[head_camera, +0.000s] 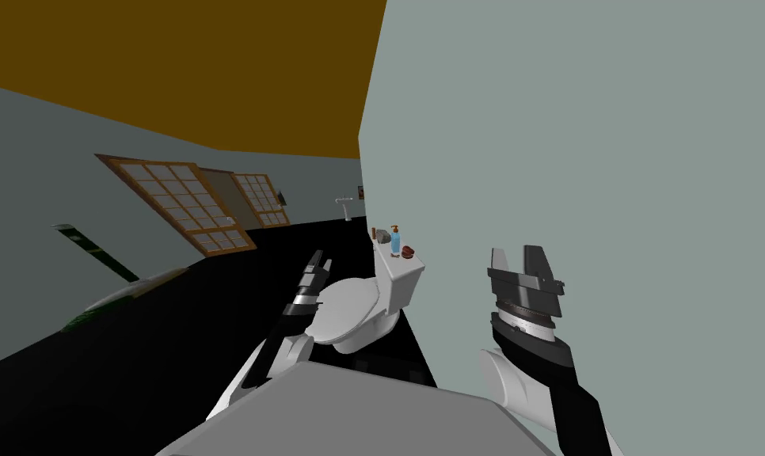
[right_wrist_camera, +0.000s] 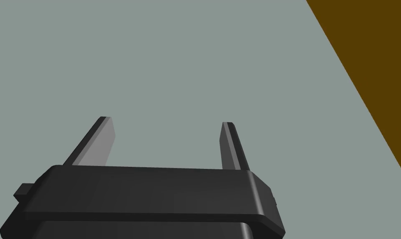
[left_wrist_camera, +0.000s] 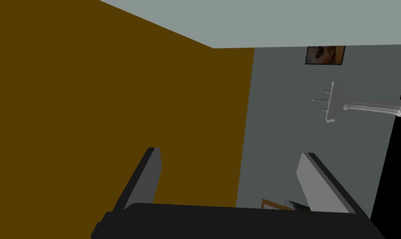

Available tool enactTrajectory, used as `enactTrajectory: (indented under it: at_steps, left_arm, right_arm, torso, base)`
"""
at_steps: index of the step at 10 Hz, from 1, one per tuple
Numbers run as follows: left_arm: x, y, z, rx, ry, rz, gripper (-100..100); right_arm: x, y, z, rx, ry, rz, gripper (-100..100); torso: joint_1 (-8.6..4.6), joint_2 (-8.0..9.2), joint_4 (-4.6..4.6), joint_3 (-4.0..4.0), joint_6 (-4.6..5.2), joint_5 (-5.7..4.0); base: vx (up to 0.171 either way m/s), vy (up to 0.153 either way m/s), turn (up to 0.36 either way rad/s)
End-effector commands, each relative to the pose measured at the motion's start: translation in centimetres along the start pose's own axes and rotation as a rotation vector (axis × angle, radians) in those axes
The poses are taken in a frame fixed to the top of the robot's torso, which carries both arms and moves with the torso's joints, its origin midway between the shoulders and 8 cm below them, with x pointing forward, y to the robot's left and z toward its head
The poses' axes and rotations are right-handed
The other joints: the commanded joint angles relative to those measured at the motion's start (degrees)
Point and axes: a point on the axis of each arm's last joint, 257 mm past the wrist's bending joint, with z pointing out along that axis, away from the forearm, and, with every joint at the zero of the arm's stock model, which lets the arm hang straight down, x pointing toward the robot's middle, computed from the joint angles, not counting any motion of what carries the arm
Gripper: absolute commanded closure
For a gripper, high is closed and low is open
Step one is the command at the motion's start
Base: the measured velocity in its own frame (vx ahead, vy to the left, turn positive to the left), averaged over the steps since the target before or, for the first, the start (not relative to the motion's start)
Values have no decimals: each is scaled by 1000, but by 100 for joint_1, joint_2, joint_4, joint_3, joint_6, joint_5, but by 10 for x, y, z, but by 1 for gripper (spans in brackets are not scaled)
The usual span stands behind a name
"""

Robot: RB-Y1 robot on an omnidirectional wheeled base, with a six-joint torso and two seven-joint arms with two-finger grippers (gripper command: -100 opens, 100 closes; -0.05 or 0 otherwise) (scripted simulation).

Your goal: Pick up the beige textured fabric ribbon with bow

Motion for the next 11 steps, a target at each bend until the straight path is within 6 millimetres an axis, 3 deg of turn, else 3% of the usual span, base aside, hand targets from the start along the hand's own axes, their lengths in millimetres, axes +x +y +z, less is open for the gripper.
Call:
enactTrajectory:
  at_steps: [1, 11]
  left_arm:
    - [-4, 10, -3, -52, 27, 3, -100]
    - [-23, 65, -27, -319, 161, 33, -100]
  right_arm:
    - [0, 0, 0, 0, 0, 0, 0]
    - [0, 0, 0, 0, 0, 0, 0]
  torso:
    - [0, 0, 0, 0, 0, 0]
    - [-8, -14, -3, -8, -4, -1]
  base:
    - [-46, 47, -275]
    - [-31, 24, -184]
